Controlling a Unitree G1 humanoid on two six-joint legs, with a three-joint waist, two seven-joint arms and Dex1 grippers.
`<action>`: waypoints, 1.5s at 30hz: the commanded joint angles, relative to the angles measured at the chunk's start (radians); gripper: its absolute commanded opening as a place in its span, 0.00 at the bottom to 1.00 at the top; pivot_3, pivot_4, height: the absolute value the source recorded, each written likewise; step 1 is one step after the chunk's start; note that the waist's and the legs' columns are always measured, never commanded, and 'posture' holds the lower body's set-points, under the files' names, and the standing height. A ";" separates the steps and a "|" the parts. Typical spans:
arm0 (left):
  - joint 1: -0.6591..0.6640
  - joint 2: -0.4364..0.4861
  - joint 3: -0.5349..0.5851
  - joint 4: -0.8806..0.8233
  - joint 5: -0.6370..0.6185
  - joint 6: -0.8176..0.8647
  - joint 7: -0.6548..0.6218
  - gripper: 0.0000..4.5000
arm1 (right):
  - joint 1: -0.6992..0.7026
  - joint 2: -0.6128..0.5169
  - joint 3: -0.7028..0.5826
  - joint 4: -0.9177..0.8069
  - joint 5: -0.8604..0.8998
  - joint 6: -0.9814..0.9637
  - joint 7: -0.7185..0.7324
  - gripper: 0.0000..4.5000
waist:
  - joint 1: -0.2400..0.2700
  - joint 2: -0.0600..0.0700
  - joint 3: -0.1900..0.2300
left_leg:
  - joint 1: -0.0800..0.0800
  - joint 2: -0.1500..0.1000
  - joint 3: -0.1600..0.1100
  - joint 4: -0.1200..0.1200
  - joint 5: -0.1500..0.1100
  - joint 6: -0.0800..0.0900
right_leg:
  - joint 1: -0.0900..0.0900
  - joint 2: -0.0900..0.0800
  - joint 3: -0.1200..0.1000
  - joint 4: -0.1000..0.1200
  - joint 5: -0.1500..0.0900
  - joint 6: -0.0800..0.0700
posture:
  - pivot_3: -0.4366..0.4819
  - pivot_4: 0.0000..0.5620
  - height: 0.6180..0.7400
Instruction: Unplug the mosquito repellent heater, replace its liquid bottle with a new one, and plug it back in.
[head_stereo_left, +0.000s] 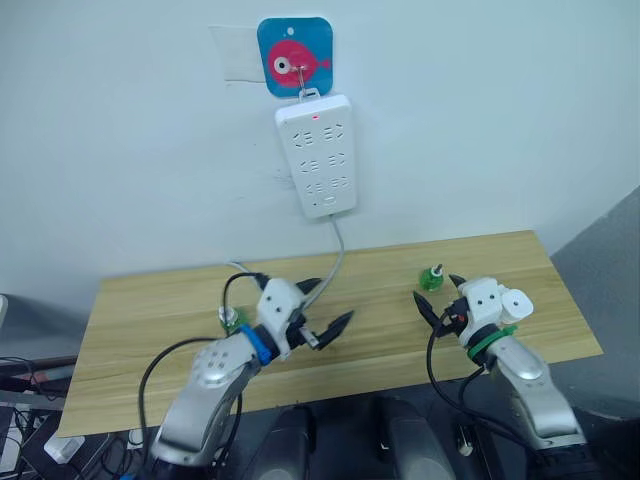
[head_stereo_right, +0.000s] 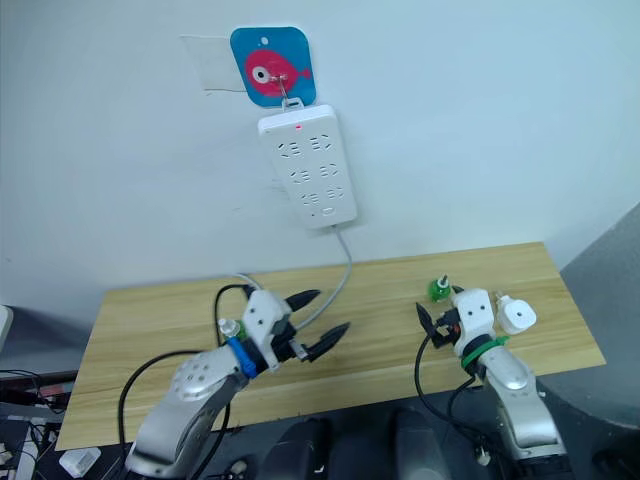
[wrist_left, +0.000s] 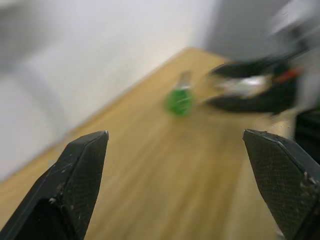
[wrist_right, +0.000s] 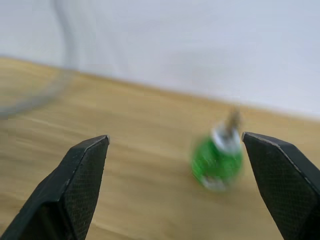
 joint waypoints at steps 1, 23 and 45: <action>0.167 -0.020 0.050 -0.059 0.025 -0.122 0.059 1.00 | -0.035 -0.028 0.076 -0.152 0.105 0.127 0.134 0.99 | 0.001 0.000 0.000 | 0.000 0.001 0.000 0.000 -0.001 -0.001 | 0.000 0.000 -0.001 0.000 0.000 -0.001 | 0.50 0.46 1.00; 0.008 -0.249 0.304 0.698 0.044 -0.662 0.333 1.00 | -0.487 -0.129 0.241 -0.019 0.211 0.270 0.702 0.99 | 0.059 -0.003 0.002 | -0.003 -0.001 -0.011 0.001 -0.003 -0.005 | 0.001 0.000 -0.016 -0.001 -0.002 0.001 | 0.59 0.50 1.00; -0.269 -0.219 0.329 1.222 0.044 -0.879 0.272 0.50 | -0.453 -0.112 0.202 -0.141 0.223 0.429 0.541 1.00 | 0.051 -0.003 0.002 | -0.003 -0.001 -0.015 0.001 -0.004 -0.007 | 0.002 0.000 -0.020 0.000 0.001 -0.003 | 0.50 0.49 1.00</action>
